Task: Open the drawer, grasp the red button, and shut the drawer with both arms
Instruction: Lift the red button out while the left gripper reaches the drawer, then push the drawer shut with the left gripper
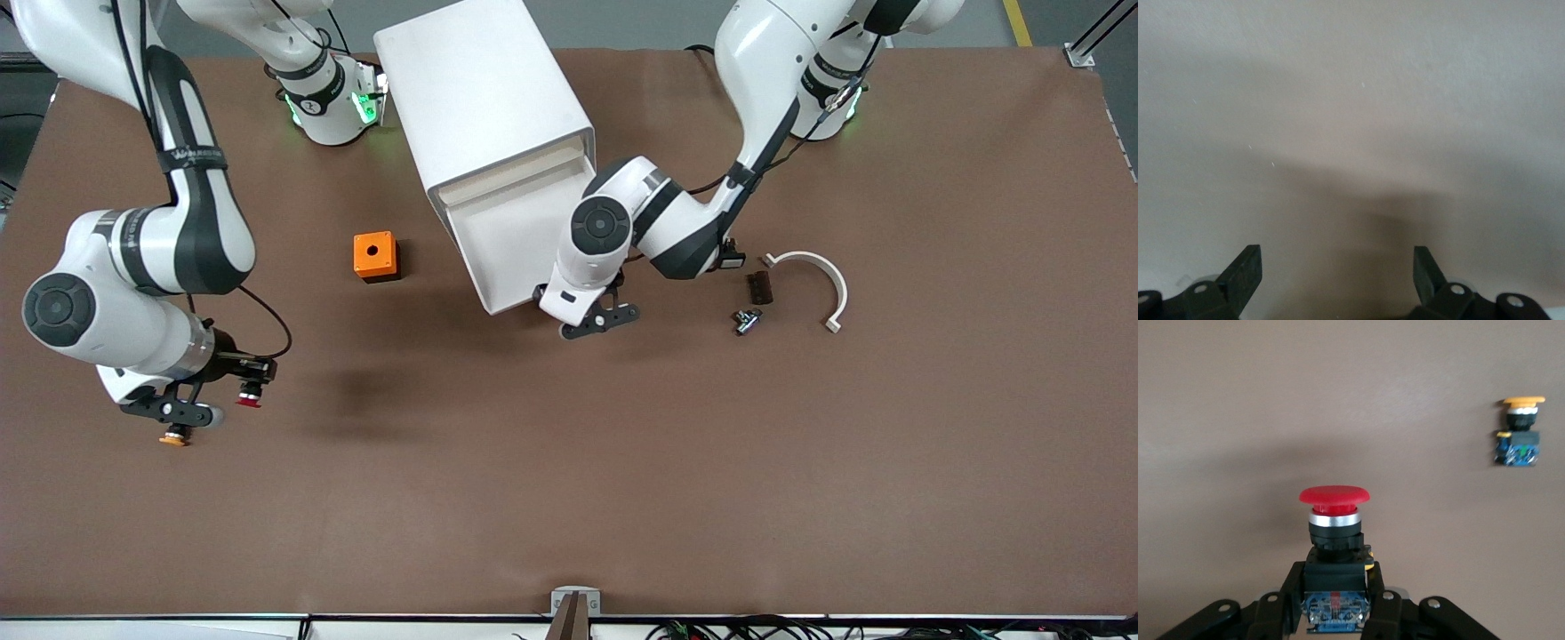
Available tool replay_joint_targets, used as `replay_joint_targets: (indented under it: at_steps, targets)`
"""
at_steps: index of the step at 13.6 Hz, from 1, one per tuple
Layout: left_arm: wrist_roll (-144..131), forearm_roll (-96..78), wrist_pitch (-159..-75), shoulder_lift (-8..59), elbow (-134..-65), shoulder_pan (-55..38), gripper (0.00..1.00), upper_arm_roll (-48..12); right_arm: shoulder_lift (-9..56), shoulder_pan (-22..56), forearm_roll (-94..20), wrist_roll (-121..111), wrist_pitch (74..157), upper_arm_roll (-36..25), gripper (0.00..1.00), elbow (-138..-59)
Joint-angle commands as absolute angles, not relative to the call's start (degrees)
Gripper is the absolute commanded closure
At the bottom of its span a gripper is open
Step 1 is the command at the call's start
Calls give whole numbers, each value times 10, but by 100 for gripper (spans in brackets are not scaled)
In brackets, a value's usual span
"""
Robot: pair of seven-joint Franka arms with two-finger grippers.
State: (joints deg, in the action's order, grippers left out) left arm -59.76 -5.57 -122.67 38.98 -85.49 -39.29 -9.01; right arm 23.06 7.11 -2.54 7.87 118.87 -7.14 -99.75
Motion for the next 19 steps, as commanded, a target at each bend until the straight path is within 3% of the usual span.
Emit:
replay_joint_targets:
  at_steps: [1, 12, 16, 19]
  targets:
    - [-619, -55, -1217, 394, -842, -407, 0, -111, 258, 34, -28, 29, 1232, -60, 100, -1001]
    - [-729, -147, -1213, 396, -848, -507, 0, -113, 384, -37, -24, -26, 1390, -60, 99, -990]
    - [-731, -135, -1182, 386, -841, -491, 0, -102, 386, -39, -25, -28, 1385, -59, 99, -992]
    - [-692, -76, -1143, 363, -830, -415, 0, -90, 388, -40, -25, -28, 1387, -59, 98, -990]
